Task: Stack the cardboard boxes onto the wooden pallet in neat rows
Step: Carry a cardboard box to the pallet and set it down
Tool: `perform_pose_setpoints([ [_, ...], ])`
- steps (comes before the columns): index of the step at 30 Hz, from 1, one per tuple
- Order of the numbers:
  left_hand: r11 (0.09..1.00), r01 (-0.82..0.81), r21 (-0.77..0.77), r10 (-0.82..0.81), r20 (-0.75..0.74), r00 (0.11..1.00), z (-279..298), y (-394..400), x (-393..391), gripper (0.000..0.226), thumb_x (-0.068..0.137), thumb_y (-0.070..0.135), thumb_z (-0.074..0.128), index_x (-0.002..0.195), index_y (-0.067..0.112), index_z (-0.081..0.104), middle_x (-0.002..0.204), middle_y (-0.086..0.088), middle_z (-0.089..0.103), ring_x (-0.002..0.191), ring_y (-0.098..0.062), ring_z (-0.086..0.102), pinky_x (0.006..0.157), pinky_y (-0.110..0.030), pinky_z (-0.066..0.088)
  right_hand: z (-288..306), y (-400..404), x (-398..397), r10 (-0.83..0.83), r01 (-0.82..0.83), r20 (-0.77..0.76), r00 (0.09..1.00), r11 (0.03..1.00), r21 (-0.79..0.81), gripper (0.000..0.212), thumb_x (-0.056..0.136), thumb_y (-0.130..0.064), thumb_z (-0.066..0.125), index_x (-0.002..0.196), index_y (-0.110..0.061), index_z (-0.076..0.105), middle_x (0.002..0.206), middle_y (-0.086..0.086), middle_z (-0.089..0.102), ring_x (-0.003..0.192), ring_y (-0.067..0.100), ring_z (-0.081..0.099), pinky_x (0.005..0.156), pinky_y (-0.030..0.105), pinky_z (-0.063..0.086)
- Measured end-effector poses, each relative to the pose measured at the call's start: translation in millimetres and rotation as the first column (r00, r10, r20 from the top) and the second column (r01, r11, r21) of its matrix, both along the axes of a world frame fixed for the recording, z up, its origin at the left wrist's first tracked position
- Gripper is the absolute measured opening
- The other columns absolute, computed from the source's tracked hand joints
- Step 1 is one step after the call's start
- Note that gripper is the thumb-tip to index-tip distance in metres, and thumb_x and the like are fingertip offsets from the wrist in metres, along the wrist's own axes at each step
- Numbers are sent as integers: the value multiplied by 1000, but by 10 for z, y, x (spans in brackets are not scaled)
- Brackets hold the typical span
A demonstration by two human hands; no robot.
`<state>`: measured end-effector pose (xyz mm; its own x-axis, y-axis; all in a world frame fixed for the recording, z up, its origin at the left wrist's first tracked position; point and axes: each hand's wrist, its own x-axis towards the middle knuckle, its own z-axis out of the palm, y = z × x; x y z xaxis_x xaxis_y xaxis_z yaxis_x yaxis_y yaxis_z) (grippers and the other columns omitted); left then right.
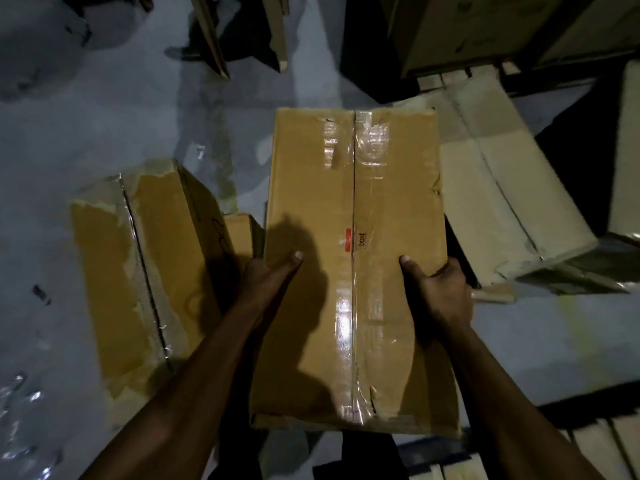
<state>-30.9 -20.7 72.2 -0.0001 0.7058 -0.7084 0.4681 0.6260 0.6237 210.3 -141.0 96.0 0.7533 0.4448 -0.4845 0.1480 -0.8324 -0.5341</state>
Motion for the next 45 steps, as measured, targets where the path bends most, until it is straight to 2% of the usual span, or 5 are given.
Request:
perform_pose_setpoints([
  [11,857,453,246,-484,78,872,1192,-773,-946,47,69,67,77,90,25,68,92,5,74,88,-22,70,84,-38,56,1141,-1720,-1598,-427,417,75,901,901,117,84,64,-87,56,120,-24,55,115,6,65,102,34,61,87,46,52],
  [21,589,747,308,-781,-19,624,1954,-1756,-1122,81,53,87,65,105,26,74,97,7,76,90,-25,71,90,-44,57,1783,-3224,-2690,-728,710,125,674,685,161,81,68,-81,60,125,-24,53,118,7,65,106,35,61,88,47,52],
  [27,431,831,352,-879,-43,474,2083,-2553,-1183,48,73,73,70,91,29,70,90,8,73,88,-24,69,85,-40,58,1837,-4091,-3273,-845,824,126,519,534,187,82,69,-82,59,126,-24,53,116,6,65,103,33,61,86,45,52],
  [33,294,886,358,-947,-15,320,2090,-3698,-1443,73,59,85,65,98,24,74,87,3,76,82,-25,72,81,-48,60,1894,-5275,-3974,-912,883,129,390,410,227,77,72,-78,61,124,-22,53,117,6,64,104,32,61,87,47,52],
  [45,71,912,404,-997,9,74,2220,-6274,-2090,52,75,73,68,93,24,64,92,0,71,86,-25,69,84,-51,58,2118,-7740,-5192,-971,948,106,214,233,218,72,76,-75,59,125,-22,50,116,4,62,104,29,59,89,44,48],
])
